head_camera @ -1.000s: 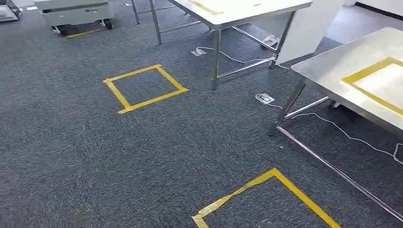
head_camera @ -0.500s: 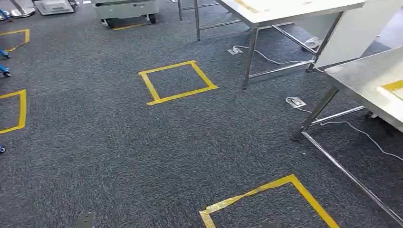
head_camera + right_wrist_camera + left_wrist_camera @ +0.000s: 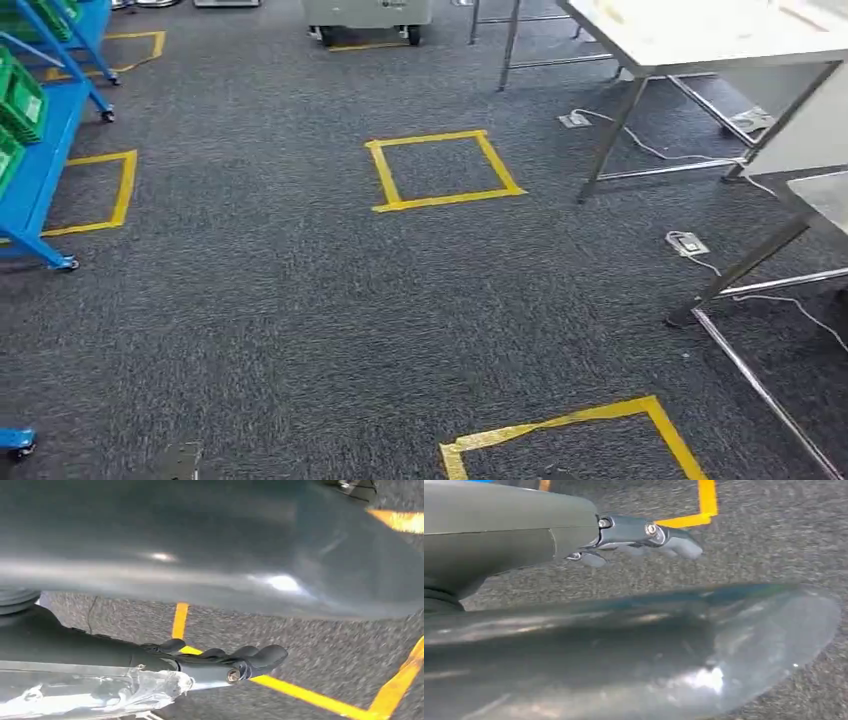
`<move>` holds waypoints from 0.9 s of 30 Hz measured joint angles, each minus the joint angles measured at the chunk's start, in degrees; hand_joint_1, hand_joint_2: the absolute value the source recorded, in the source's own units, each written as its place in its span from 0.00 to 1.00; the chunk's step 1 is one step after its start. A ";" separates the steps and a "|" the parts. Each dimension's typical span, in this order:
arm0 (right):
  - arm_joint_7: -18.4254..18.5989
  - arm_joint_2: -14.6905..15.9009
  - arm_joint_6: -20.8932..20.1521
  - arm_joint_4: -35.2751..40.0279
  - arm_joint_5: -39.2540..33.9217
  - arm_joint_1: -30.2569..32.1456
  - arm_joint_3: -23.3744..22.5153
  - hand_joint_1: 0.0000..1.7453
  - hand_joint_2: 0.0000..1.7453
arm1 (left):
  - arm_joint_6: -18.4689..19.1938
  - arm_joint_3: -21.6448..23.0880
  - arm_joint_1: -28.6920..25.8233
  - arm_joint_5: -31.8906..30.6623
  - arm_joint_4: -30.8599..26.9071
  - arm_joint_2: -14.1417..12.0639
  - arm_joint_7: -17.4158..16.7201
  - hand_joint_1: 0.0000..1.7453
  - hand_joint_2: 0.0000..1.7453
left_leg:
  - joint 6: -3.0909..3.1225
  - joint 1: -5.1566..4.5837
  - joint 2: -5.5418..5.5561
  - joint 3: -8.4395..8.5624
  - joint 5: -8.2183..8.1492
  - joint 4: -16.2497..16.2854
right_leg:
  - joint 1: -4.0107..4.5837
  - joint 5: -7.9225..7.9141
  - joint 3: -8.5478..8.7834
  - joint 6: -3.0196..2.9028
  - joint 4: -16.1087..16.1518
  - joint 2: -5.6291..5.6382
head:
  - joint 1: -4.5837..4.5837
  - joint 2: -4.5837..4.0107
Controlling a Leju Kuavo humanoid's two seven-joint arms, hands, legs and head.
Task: Take the parts from the cabinet and place them on the table.
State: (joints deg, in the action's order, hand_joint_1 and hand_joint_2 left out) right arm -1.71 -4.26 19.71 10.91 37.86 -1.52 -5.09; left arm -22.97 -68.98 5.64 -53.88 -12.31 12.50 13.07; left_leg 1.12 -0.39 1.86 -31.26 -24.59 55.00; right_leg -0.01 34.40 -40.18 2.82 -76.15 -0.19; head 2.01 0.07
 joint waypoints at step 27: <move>-0.70 0.00 0.04 -0.04 -0.33 -0.31 0.39 0.00 0.00 | 0.57 0.35 0.06 -0.85 0.00 -0.04 1.03 0.00 0.00 | -0.59 0.38 -2.59 -0.76 -0.31 0.92 | -0.14 -3.83 7.28 -0.03 13.30 -1.82 | -0.30 0.00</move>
State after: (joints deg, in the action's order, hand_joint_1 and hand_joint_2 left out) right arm -2.40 -4.26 19.76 10.86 37.53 -1.84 -4.70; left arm -22.40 -68.63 5.70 -54.73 -12.31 12.46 14.10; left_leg 0.53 -0.01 -0.73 -32.02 -24.90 55.92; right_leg -0.15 30.57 -32.90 2.80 -62.85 -2.00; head 1.71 0.07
